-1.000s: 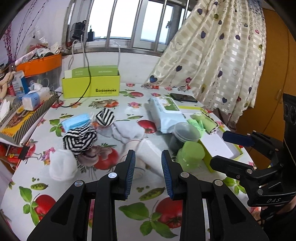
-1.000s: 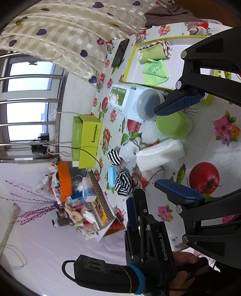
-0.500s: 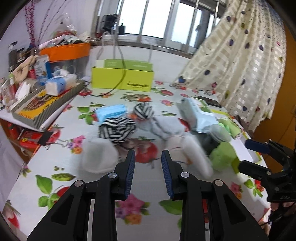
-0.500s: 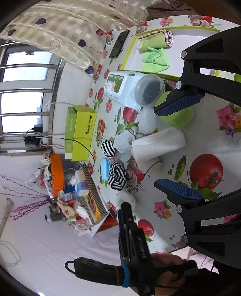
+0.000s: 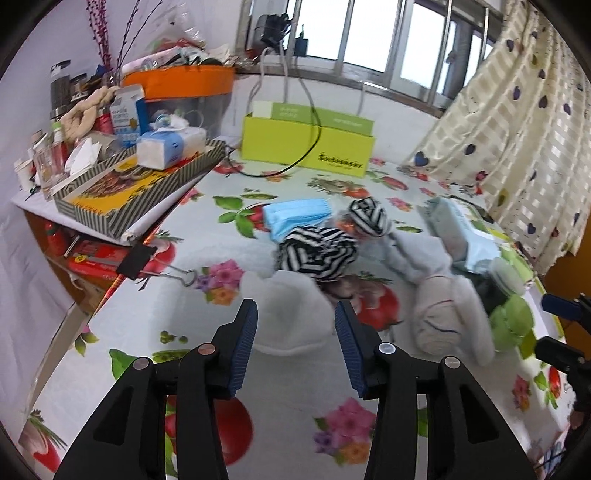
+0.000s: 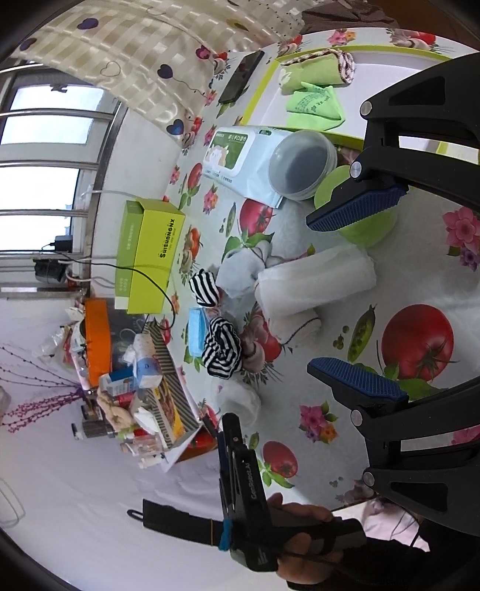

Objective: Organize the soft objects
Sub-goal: 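Grasp the white fluffy sock with left tool while right grasps the white rolled towel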

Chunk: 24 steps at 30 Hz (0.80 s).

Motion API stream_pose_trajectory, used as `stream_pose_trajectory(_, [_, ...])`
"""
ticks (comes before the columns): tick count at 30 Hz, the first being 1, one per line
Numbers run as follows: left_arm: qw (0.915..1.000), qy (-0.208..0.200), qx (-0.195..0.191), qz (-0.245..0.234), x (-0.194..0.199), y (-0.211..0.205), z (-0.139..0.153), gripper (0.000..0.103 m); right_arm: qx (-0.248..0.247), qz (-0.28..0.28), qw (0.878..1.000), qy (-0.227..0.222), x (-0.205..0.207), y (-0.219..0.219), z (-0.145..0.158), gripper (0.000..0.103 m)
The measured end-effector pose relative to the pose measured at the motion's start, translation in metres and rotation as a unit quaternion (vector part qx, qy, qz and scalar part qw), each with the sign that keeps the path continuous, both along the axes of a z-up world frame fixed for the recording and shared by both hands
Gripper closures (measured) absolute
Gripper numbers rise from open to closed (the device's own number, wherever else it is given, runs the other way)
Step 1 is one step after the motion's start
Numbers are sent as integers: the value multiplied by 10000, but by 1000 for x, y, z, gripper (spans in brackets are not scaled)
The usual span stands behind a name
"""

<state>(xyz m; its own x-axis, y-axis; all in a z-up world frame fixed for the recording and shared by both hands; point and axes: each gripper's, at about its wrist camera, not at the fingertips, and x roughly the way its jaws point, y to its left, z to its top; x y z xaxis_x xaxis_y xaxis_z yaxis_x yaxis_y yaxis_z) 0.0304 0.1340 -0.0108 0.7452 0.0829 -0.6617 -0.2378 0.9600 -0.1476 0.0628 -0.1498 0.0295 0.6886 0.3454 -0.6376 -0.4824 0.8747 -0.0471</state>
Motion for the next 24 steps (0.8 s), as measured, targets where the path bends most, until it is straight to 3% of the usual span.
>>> stream_pose_trajectory(11, [9991,370,-212,-50,22,10,-31,53,-405,128,9990,167,19,18,-10,32])
stream_pose_trajectory(18, [9976,509,-462,-95,29,13,-44,53,-1160,178,9928,245,35,31,-17,32])
stream_pose_trajectory(24, [9958,365,-832,-75,27,24,-45,53,-1747,438,9830,368,44,45,-26,32])
